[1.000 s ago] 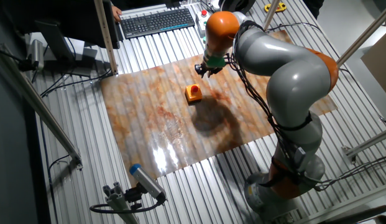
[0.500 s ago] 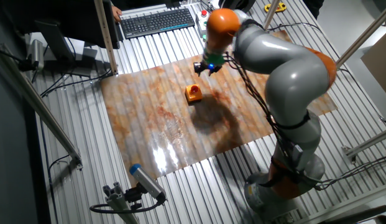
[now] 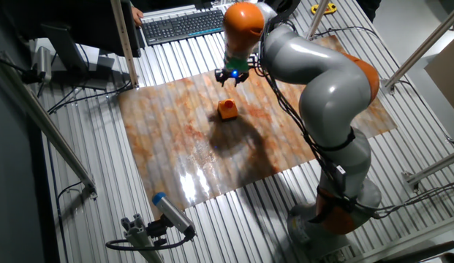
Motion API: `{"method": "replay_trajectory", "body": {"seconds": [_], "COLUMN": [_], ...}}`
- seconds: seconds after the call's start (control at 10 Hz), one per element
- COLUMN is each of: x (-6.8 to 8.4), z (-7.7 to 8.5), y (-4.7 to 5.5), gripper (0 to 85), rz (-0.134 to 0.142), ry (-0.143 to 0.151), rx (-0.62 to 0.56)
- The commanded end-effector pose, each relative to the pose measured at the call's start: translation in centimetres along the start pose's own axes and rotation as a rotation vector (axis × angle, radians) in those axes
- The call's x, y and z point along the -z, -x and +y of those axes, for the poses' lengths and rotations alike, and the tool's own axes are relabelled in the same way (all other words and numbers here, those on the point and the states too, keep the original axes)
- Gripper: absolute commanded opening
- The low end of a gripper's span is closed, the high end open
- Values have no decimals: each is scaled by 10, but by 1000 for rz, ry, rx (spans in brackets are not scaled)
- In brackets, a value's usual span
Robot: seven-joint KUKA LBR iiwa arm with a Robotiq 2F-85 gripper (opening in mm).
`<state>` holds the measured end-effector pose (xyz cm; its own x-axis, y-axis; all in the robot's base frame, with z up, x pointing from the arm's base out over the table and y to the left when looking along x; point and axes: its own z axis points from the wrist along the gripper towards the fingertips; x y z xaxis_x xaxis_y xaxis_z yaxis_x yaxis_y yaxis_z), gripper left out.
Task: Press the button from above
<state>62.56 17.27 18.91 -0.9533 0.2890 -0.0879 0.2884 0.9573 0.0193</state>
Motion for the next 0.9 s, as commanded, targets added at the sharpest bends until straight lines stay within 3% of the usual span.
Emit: {"method": "replay_trajectory", "body": {"seconds": [0.0, 0.1, 0.5, 0.8], "x": [-8, -19, -59, -68], "z": [4, 8, 7, 0], "y": [-4, -10, -14, -18], "gripper": [510, 510, 510, 510], "rz": [-9, -24, -42, -49], "ry": [-8, -17, 7, 8], "rx": [-3, -10, -32, -23]}}
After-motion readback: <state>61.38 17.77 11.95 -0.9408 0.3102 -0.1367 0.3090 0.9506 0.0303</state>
